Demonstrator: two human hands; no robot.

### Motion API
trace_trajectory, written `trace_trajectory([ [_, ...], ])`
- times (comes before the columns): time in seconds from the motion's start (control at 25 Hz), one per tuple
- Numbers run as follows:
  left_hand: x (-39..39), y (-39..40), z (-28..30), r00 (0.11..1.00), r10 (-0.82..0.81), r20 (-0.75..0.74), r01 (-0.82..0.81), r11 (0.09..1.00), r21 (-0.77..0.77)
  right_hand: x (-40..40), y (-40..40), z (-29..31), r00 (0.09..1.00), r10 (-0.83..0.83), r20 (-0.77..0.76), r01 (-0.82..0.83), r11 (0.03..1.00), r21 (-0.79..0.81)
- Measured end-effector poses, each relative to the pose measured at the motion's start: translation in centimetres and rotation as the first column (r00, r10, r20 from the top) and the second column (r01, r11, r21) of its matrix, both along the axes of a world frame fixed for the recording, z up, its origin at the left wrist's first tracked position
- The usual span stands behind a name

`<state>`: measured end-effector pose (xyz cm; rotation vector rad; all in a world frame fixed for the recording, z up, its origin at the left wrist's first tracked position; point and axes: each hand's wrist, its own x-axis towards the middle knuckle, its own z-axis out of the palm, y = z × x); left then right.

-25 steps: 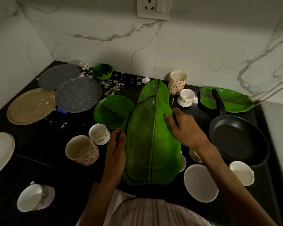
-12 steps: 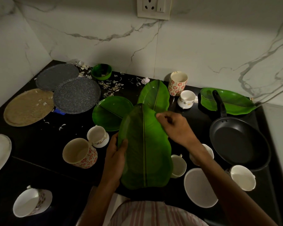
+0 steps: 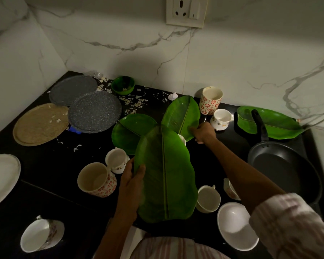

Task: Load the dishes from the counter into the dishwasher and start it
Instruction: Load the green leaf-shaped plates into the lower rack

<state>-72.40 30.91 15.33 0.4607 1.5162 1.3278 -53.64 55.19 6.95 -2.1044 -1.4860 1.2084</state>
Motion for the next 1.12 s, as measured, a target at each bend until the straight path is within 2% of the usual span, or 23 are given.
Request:
trace_trajectory([
  [0.12, -0.3, 0.2, 0.0, 0.999, 0.012, -0.033, -0.012, 1.000, -0.019, -0.3, 0.7, -0.7, 0.997, -0.048, -0.052, 0.046, 0.999, -0.028],
  [0.24, -0.6, 0.4, -0.1, 0.998, 0.025, -0.049, -0.026, 0.999, -0.021, 0.1, 1.8, -1.6, 0.974, -0.084, -0.212, 0.073, 0.995, -0.062],
  [0.32, -0.7, 0.5, -0.1, 0.998, 0.026, -0.058, -0.027, 0.999, -0.017, 0.0, 1.4, -0.3, 0.965, -0.071, -0.253, 0.071, 0.997, -0.011],
  [0.36, -0.6, 0.6, 0.1, 0.998, 0.026, -0.064, -0.027, 1.000, -0.015, -0.1, 0.8, 1.0, 0.977, -0.038, -0.208, 0.048, 0.998, 0.041],
  [0.48, -0.4, 0.7, 0.3, 0.998, 0.029, -0.060, -0.030, 1.000, -0.010, -0.3, -0.5, 3.9, 0.995, 0.057, 0.080, -0.074, 0.970, 0.232],
  [0.52, -0.3, 0.8, 0.4, 0.998, 0.030, -0.058, -0.031, 0.999, -0.009, -0.3, -0.9, 4.8, 0.991, 0.069, 0.113, -0.100, 0.951, 0.292],
  [0.68, -0.2, 0.7, 0.4, 0.997, 0.033, -0.069, -0.033, 0.999, -0.012, -0.3, -2.1, 8.1, 0.934, 0.153, 0.324, -0.302, 0.821, 0.485],
  [0.76, -0.2, 0.7, 0.2, 0.998, 0.020, -0.066, -0.020, 1.000, -0.004, 0.2, -2.9, 9.7, 0.892, 0.124, 0.435, -0.378, 0.734, 0.565],
  [0.84, -0.2, 0.6, 0.1, 0.998, 0.015, -0.069, -0.015, 1.000, 0.001, 0.9, -4.2, 11.1, 0.937, 0.086, 0.338, -0.307, 0.664, 0.682],
  [0.96, 0.1, 0.7, 0.3, 0.996, 0.018, -0.086, -0.017, 1.000, 0.009, 2.2, -7.6, 13.4, 0.996, 0.088, 0.000, -0.057, 0.646, 0.761],
  [1.04, 0.5, 0.6, 0.8, 0.994, 0.012, -0.104, -0.010, 1.000, 0.022, 3.1, -10.4, 14.1, 0.978, 0.121, -0.169, 0.032, 0.716, 0.697],
  [1.12, 0.9, 0.5, 1.3, 0.992, -0.013, -0.124, 0.016, 0.999, 0.027, 3.6, -13.1, 13.9, 0.943, 0.157, -0.294, 0.044, 0.815, 0.578],
])
